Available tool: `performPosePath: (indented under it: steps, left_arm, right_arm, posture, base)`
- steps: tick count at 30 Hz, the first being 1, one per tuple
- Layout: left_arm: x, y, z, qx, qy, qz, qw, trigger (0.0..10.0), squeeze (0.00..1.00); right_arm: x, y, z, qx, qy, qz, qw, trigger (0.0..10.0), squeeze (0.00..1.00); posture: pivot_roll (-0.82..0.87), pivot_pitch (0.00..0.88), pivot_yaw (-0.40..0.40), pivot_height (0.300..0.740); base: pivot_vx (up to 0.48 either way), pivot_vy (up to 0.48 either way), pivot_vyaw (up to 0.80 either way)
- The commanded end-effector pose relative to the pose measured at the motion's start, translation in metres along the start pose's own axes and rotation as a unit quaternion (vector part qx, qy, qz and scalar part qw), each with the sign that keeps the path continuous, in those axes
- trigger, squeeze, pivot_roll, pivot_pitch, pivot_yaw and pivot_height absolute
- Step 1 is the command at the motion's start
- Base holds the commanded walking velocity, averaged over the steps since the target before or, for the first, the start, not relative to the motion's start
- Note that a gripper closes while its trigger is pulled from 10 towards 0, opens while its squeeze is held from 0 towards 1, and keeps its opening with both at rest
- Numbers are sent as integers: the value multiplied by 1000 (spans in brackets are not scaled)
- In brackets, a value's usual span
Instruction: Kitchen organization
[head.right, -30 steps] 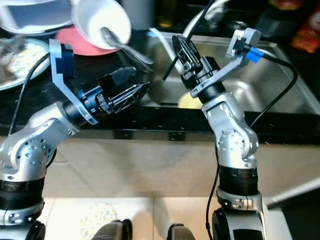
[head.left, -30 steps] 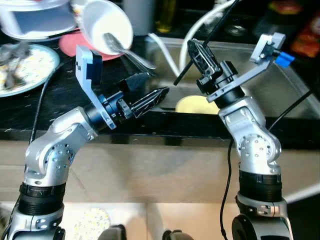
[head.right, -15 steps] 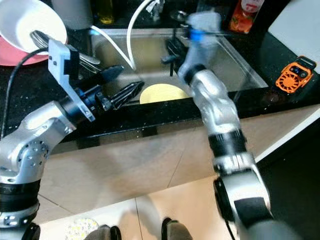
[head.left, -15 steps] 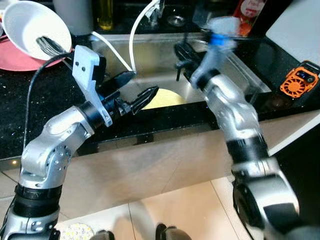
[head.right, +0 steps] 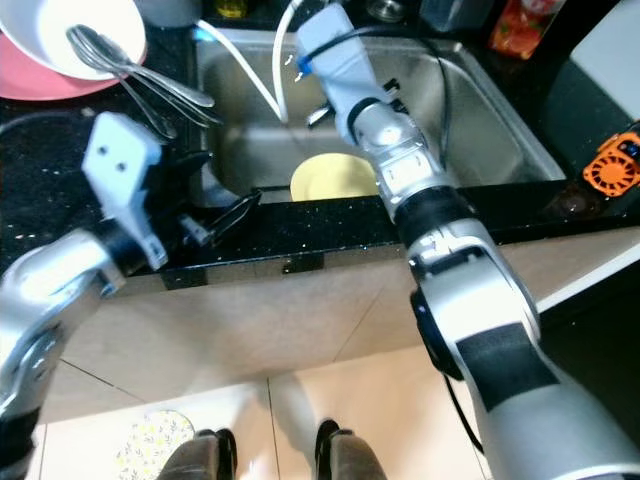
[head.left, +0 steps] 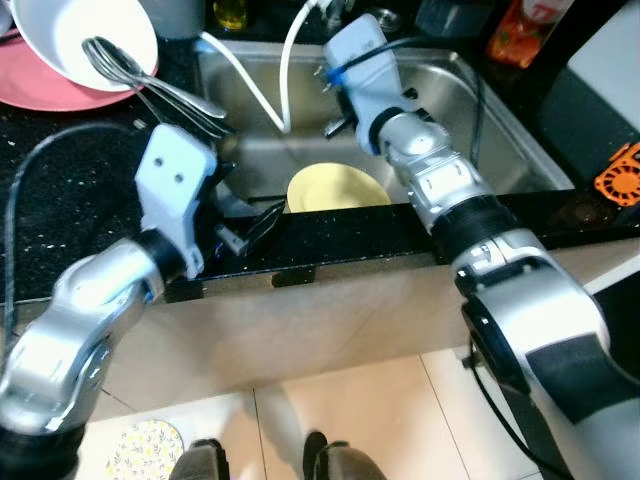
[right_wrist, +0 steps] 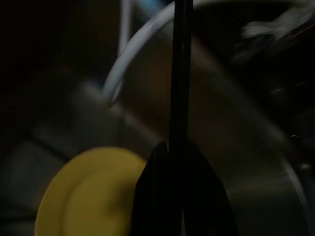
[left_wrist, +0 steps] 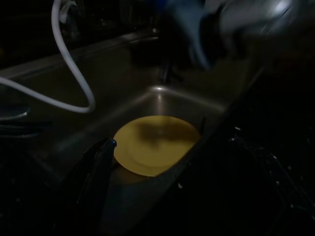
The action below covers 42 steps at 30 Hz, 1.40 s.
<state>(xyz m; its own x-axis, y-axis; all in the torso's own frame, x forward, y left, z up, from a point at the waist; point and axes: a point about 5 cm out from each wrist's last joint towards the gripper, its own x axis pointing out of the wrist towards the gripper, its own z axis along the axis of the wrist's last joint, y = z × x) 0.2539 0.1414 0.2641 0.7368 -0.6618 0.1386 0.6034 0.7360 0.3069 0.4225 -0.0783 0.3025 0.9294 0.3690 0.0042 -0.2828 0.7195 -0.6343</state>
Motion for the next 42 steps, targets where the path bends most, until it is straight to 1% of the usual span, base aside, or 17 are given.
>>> performPosePath:
  steps: [1,8,9,10,15,18,19,20,21,22,23,26,29,32,35,38,42]
  left_arm:
    - [-2,-7,2,1,0,-16,1000,10000,0]
    - [-9,-20,18,5,-30,-18,999,10000,0]
    - [-9,-19,20,8,-32,-13,999,10000,0]
    - [-10,-18,21,10,-34,-10,999,10000,0]
    - [-10,-18,22,11,-37,-5,999,10000,0]
    - [-7,-21,19,6,-37,-7,999,10000,0]
    - [-6,-22,19,4,-38,-8,999,10000,0]
    - [-6,-22,19,4,-38,-8,999,10000,0]
    - [-5,-22,17,0,-39,-9,999,10000,0]
    - [-4,-22,17,-4,-42,-10,999,10000,0]
    - [-4,-22,17,-4,-42,-10,999,10000,0]
    - [-3,-22,17,-21,-54,-11,998,10000,0]
    - [-3,-22,17,-30,-63,-14,997,10000,0]
    - [-3,-23,18,-58,-88,-30,994,10000,0]
    - [-3,-23,17,-65,-92,-32,993,10000,0]
    - [-5,-18,12,-70,-91,-24,993,10000,0]
    - [-4,-16,10,-69,-89,-20,993,10000,0]
  right_arm:
    - [0,1,-8,-22,22,9,999,10000,0]
    - [1,18,-29,-128,109,69,983,10000,0]
    - [1,19,-30,-138,115,65,982,10000,557]
    - [1,18,-31,-139,120,60,981,10000,1000]
    - [2,16,-27,-121,113,42,985,10000,1000]
    - [3,4,-15,-85,74,4,994,10000,1000]
    - [3,0,-11,-64,61,-4,996,10000,851]
    - [3,0,-11,-64,61,-4,996,10000,851]
    - [2,-9,1,4,16,-12,1000,10000,0]
    - [2,-14,7,43,-10,-15,999,10000,0]
    - [2,-14,7,43,-10,-15,999,10000,0]
    - [-1,-24,24,151,-90,-6,984,10000,0]
    - [-3,-27,30,192,-125,7,973,10000,0]
    - [-8,-29,44,279,-213,46,935,10000,0]
    - [-9,-28,48,297,-236,57,924,10000,0]
    - [-11,-23,53,336,-275,68,898,10000,0]
    - [-11,-23,53,345,-281,67,893,10000,0]
  posture:
    - [173,284,-141,740]
    - [208,327,-148,740]
    - [212,326,-150,740]
    - [214,327,-151,740]
    - [217,318,-152,740]
    - [212,299,-151,740]
    - [211,293,-150,740]
    - [211,293,-150,740]
    - [207,275,-148,740]
    - [207,272,-147,740]
    - [207,272,-147,740]
    - [204,252,-143,740]
    - [203,238,-143,740]
    - [203,216,-139,740]
    - [203,207,-139,740]
    - [213,188,-138,740]
    - [213,188,-138,740]
  base:
    - [0,0,0]
    - [0,0,0]
    - [0,0,0]
    - [0,0,0]
    - [0,0,0]
    - [0,0,0]
    - [0,0,0]
    - [0,0,0]
    - [0,0,0]
    - [0,0,0]
    - [0,0,0]
    - [0,0,0]
    - [0,0,0]
    - [0,0,0]
    - [0,0,0]
    - [0,0,0]
    - [0,0,0]
